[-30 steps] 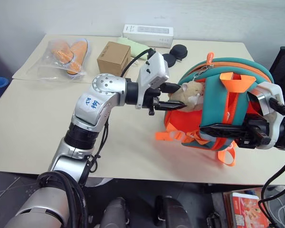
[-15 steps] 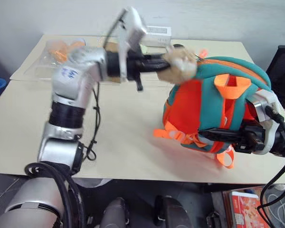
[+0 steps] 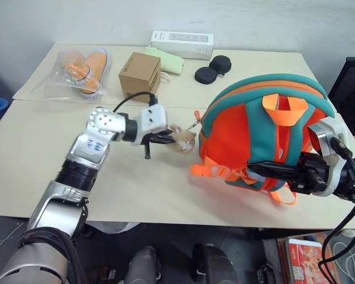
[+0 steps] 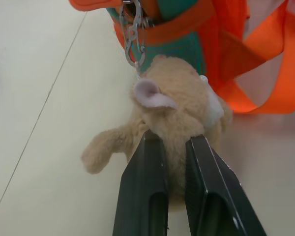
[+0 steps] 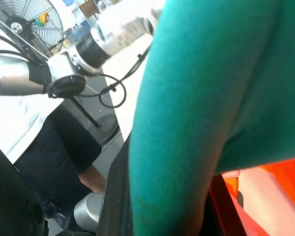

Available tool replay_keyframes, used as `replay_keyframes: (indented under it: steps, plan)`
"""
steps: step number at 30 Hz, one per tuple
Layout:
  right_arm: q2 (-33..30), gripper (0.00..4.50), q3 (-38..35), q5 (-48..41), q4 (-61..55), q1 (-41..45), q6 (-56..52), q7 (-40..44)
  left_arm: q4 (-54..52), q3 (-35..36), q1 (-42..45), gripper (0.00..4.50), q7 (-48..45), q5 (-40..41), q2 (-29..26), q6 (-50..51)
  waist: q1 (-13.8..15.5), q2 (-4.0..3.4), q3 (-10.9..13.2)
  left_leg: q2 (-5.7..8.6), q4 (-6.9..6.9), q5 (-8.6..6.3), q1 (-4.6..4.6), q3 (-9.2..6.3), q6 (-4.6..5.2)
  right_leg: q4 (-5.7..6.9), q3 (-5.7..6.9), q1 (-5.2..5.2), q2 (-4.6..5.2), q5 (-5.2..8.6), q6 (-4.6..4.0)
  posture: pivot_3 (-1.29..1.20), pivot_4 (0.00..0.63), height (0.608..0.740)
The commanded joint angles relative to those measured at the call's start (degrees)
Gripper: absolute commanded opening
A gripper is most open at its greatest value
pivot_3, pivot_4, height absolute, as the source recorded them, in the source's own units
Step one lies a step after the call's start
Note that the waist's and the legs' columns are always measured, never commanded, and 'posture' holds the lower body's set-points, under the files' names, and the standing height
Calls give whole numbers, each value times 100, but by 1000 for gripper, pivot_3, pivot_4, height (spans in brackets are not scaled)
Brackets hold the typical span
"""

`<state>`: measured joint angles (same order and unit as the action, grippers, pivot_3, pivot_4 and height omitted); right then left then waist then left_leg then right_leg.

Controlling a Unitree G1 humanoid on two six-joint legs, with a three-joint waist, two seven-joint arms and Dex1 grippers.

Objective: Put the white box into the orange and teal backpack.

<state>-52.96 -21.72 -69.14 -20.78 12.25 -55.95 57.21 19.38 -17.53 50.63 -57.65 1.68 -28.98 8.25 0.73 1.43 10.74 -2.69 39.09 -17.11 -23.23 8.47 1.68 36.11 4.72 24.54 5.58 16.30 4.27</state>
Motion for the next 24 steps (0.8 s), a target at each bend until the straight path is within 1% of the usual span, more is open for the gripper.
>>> replay_keyframes:
  steps: [1,3,6,8,10,12,14,17,19,20,22,24]
  plan:
    - [73,0,-178,13,-17,119,249,-9,125,-181,-216,122,210,-341,155,-320,8,0,0,-1,0,-1,0,0,2,-1,-8,-1,0,0,0,0,150,740]
    - [124,0,-79,254,25,191,405,-151,52,-183,-372,122,222,-326,256,-276,-18,0,0,-4,-1,-2,1,2,2,0,-12,1,-1,0,0,0,150,740]
    - [76,0,212,939,34,185,733,-217,-240,-15,-578,122,108,-111,220,58,-13,-5,-3,-4,0,-1,3,1,1,3,-12,0,0,0,0,0,150,740]
    - [-39,675,273,1108,122,157,752,-90,-522,212,-728,845,-53,153,74,457,-14,-5,-3,-4,0,-1,3,1,1,4,-12,-1,0,0,0,0,150,740]
    - [-253,1280,225,1256,235,62,775,213,-870,471,-909,1403,-260,449,-174,852,-39,-5,-3,-4,0,-1,3,2,0,4,-12,1,-1,0,0,0,150,740]
    - [-463,2004,173,1455,354,-48,881,516,-1155,658,-1042,2049,-391,672,-377,1154,-73,-5,-3,-5,-1,-1,2,2,0,4,-12,1,-2,0,-1,0,150,740]
    - [-882,2635,-68,1556,749,-207,879,1052,-1492,982,-1255,2670,-622,1012,-721,1479,-81,-5,-3,-6,-1,-1,2,2,0,3,-11,1,-3,0,-1,0,150,740]
    - [-1787,3730,-498,1744,1815,-367,824,2113,-2102,1736,-1584,3640,-952,1685,-1429,2183,-81,-10,1,-4,-1,-2,1,2,1,1,-11,1,-2,1,-1,0,150,740]
    - [-2201,4370,-567,1955,2472,-363,931,2579,-2421,2159,-1743,4250,-1048,2090,-1790,2591,-88,-11,1,-5,-1,-3,1,3,3,-3,-13,0,1,1,-1,0,150,740]
    - [-2376,4500,-565,2099,2863,-290,1060,2776,-2556,2431,-1819,4460,-1096,2307,-2003,2800,-93,-11,1,-6,-1,-3,3,2,3,-4,-13,0,2,1,-2,0,150,740]
    - [-2630,4500,-538,2278,3601,14,1182,2985,-2742,3013,-1968,4460,-1159,2720,-2411,3238,-105,-11,1,-9,-1,-4,7,0,0,-6,-12,-5,1,2,-4,0,150,740]
    - [-2710,4500,-494,2429,4257,476,1361,3022,-2768,3633,-2072,4460,-1103,3046,-2777,3640,-117,-12,2,-9,-2,-7,9,1,-5,-7,-15,-3,2,4,-8,0,150,740]
